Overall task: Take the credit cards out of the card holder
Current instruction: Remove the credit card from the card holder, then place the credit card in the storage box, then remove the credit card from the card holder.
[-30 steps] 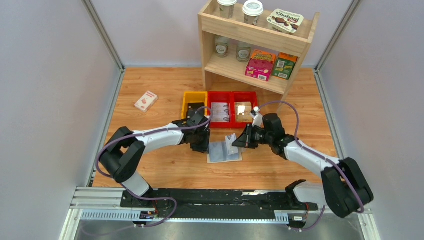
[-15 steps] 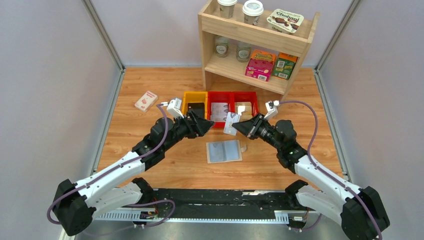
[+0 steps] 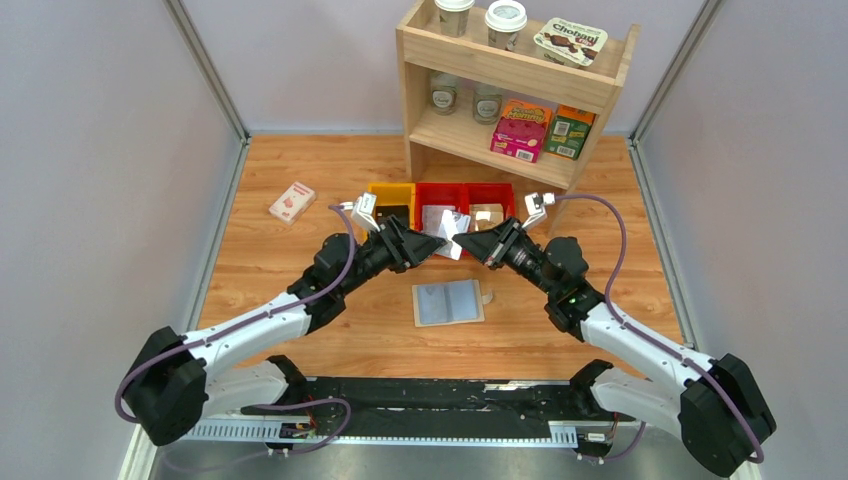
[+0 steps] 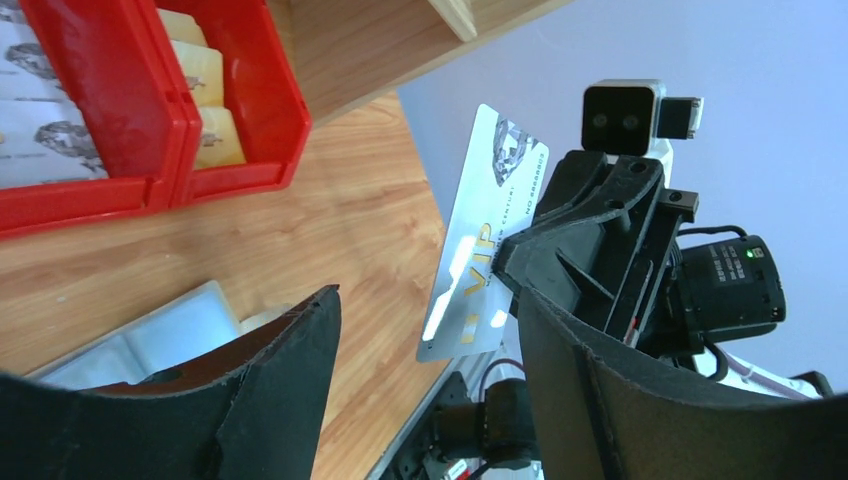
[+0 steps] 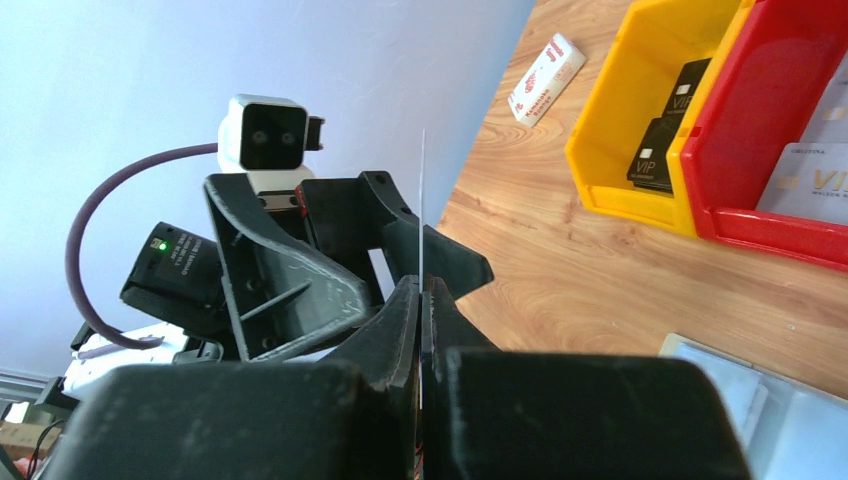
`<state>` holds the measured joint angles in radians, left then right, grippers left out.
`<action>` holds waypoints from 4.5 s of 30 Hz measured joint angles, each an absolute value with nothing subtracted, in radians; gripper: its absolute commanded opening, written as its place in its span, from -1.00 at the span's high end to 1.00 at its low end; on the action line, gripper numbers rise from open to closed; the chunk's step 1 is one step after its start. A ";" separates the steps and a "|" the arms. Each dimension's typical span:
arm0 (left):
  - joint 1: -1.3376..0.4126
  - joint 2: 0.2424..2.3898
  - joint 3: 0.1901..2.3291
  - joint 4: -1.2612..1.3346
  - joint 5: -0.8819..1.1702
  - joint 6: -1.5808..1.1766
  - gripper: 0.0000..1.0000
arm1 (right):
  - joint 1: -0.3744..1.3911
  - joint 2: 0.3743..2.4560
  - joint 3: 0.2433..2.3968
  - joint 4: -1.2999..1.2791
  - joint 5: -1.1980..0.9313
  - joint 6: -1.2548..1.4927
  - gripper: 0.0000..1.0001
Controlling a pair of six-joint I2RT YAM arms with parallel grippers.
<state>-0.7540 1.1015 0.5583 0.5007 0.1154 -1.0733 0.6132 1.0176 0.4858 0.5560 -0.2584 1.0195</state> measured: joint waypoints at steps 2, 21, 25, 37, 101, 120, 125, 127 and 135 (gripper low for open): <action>-0.754 1.121 0.558 0.533 0.136 -1.092 -0.15 | 0.615 1.027 0.486 0.577 -0.259 1.029 1.00; -0.652 1.058 0.588 0.466 0.332 -0.945 1.00 | 0.578 0.945 0.562 0.344 -0.313 0.857 -0.33; -0.595 1.048 0.772 0.171 0.478 -0.721 1.00 | 0.550 0.857 0.643 0.174 -0.375 0.676 -0.46; -0.594 1.104 1.114 -0.389 0.849 -0.233 1.00 | 0.544 0.878 0.931 -0.225 -0.716 0.184 -0.09; -0.371 0.795 0.889 -0.630 -0.329 -0.213 -1.00 | 0.580 1.898 1.577 -0.674 0.033 0.440 -0.26; -0.372 0.817 0.878 -0.626 -0.077 -0.376 -0.98 | 1.003 1.694 1.234 -0.672 0.140 0.476 -0.67; -0.372 0.815 0.863 -0.627 -0.013 -0.422 -0.97 | 1.002 1.754 1.222 -0.669 0.126 0.492 -0.63; -0.372 0.815 0.844 -0.627 0.014 -0.443 -0.97 | 1.002 1.775 1.222 -0.669 0.120 0.494 -0.58; -0.420 0.841 0.805 -0.619 0.063 -0.505 -0.96 | 0.998 1.820 1.221 -0.669 0.105 0.494 -0.39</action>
<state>-0.4202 0.8413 0.8055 -0.6189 0.0631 -0.5053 0.9981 1.8198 1.2205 -0.6685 0.1055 0.4938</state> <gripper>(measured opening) 0.985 0.732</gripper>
